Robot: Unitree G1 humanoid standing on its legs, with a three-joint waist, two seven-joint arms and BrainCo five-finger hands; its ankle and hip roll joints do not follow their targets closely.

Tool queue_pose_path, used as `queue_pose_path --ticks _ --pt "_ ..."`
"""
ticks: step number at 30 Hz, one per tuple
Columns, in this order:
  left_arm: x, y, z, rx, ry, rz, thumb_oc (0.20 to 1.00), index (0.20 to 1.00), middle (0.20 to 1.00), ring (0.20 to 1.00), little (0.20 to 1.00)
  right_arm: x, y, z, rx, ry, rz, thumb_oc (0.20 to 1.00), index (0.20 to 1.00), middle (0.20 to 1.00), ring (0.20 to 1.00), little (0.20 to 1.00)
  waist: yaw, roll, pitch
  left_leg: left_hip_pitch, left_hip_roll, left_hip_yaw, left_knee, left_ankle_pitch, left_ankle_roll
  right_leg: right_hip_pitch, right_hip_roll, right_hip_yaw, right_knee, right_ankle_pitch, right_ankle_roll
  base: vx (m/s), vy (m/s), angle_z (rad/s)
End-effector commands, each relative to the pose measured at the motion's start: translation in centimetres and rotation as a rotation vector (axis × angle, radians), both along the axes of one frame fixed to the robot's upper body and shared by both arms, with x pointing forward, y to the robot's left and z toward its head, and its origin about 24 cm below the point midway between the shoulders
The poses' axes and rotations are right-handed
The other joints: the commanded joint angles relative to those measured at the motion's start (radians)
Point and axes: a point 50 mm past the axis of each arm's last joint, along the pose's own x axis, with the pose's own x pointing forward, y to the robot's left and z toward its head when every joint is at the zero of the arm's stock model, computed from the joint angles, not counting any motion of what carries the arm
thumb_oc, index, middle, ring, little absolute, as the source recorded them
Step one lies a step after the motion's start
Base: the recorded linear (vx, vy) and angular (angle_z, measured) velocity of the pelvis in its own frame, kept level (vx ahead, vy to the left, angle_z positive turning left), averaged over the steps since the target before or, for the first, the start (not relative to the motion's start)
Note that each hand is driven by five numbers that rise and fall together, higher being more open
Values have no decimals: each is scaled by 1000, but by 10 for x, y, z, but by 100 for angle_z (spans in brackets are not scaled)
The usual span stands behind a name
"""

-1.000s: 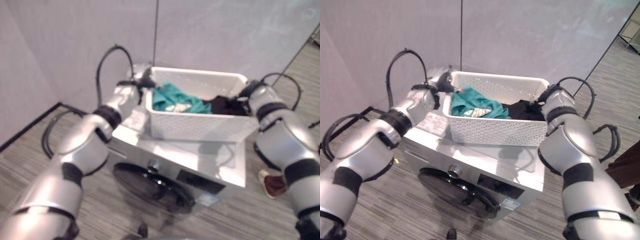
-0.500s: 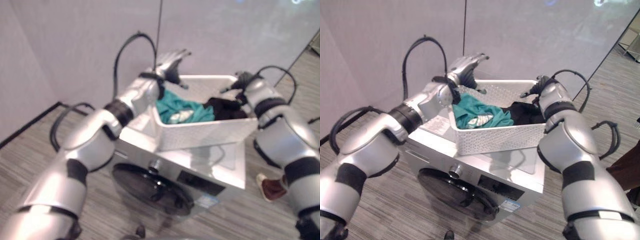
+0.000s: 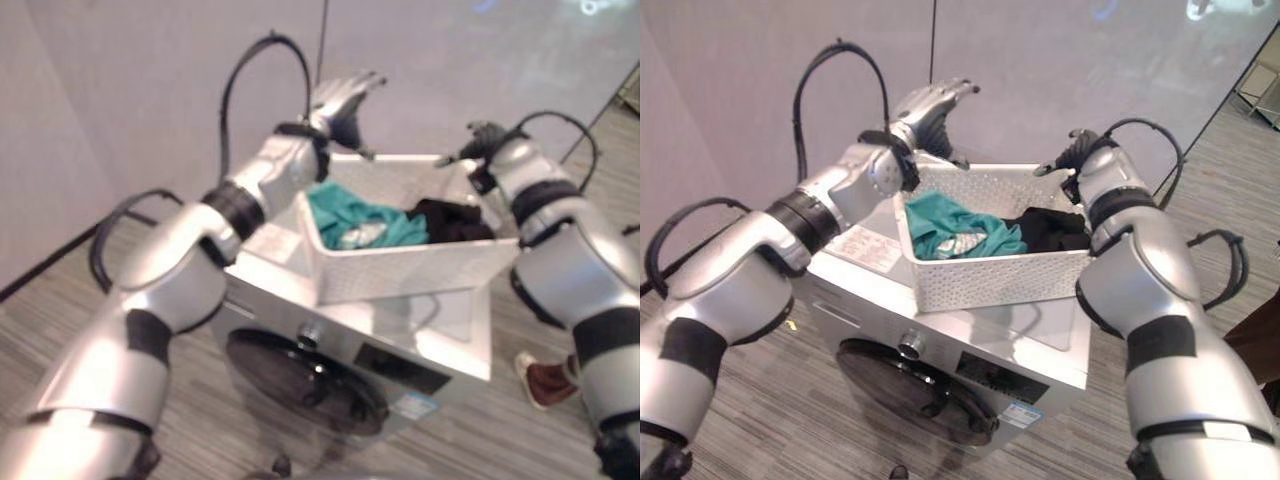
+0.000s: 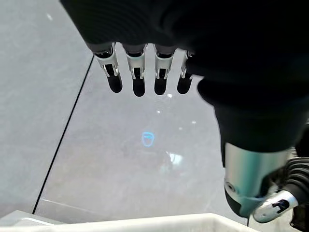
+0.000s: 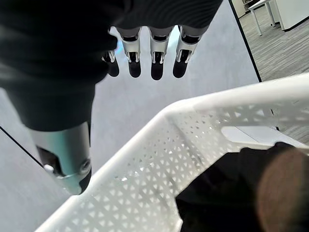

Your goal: Grab the laundry basket,head to the washer,open it,put in the laundry and shut it.

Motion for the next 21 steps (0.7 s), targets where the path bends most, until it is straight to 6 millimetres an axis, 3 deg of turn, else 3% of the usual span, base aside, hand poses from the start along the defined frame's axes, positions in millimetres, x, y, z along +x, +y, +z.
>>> queue_pose_path --ticks 1,9,13,14,17,18,21 --pt "-8 -7 72 -45 -208 5 1000 1000 1000 1000 1000 -13 -23 80 -12 -235 -64 1000 1000 1000 1000 1000 27 14 -10 98 67 33 22 -145 -59 67 -138 -43 44 91 157 0 0 0" --pt "-18 27 122 -289 -275 -8 1000 1000 1000 1000 1000 -20 -5 131 47 -464 7 1000 1000 1000 1000 1000 5 30 -35 107 80 25 44 -139 -68 67 -132 -10 72 60 146 -47 -30 -1" --pt "-24 43 141 -338 -320 -5 1000 1000 1000 1000 1000 -22 1 142 40 -504 43 1000 1000 1000 1000 1000 -11 38 -42 101 83 19 53 -132 -68 56 -127 18 88 52 136 -73 -43 1" --pt "-27 61 152 -372 -345 20 1000 1000 1000 1000 1000 -24 -1 146 22 -507 41 1000 1000 1000 1000 1000 -15 45 -51 104 90 22 52 -132 -70 56 -125 22 88 36 131 -71 -50 0" --pt "-31 76 163 -406 -362 42 1000 1000 1000 1000 1000 -28 -6 153 -7 -519 29 1000 1000 1000 1000 1000 -13 50 -53 111 98 30 56 -130 -73 60 -120 14 89 14 125 -70 -68 -5" --pt "-39 90 179 -432 -401 57 1000 1000 1000 1000 1000 -34 -17 159 -42 -522 -1 1000 1000 1000 1000 1000 -8 53 -56 116 108 36 58 -133 -79 66 -115 5 89 -10 122 -91 -92 0" --pt "-43 101 188 -457 -421 74 1000 1000 1000 1000 1000 -41 -31 165 -62 -528 -35 1000 1000 1000 1000 1000 -10 52 -63 112 112 36 53 -125 -84 67 -109 -2 83 -14 117 -77 -89 -1"
